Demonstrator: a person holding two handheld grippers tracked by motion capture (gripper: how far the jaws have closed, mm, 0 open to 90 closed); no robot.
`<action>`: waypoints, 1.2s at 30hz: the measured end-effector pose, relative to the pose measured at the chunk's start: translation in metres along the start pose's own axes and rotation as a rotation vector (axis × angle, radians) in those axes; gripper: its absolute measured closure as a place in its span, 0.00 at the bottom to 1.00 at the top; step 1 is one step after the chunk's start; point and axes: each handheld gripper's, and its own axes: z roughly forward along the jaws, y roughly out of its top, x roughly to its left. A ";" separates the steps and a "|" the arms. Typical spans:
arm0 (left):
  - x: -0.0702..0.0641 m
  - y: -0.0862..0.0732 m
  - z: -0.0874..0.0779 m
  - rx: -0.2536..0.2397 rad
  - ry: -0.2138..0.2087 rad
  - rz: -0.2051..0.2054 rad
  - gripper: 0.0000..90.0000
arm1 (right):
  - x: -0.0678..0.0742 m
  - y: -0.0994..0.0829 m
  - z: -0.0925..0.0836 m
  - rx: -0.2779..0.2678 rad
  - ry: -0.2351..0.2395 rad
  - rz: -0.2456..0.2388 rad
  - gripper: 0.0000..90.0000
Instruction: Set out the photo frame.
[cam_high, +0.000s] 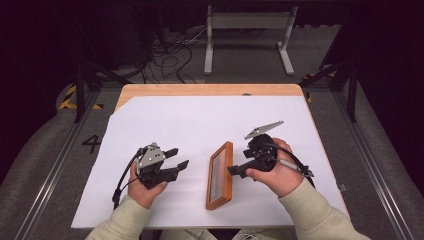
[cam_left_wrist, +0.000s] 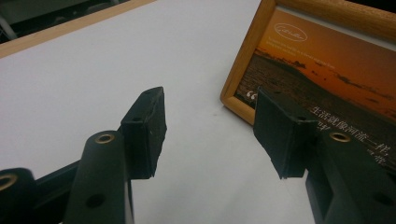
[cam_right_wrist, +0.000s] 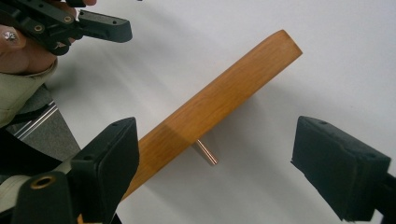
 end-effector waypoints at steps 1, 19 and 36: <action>0.000 0.000 0.000 0.000 0.000 0.000 0.49 | 0.000 0.001 0.002 0.002 0.000 0.000 0.17; 0.001 -0.002 -0.003 -0.006 0.011 -0.001 0.49 | 0.014 0.006 0.036 0.055 0.020 -0.018 0.17; 0.001 -0.002 -0.003 -0.020 -0.004 0.002 0.48 | 0.012 0.002 0.054 0.121 0.070 0.077 0.28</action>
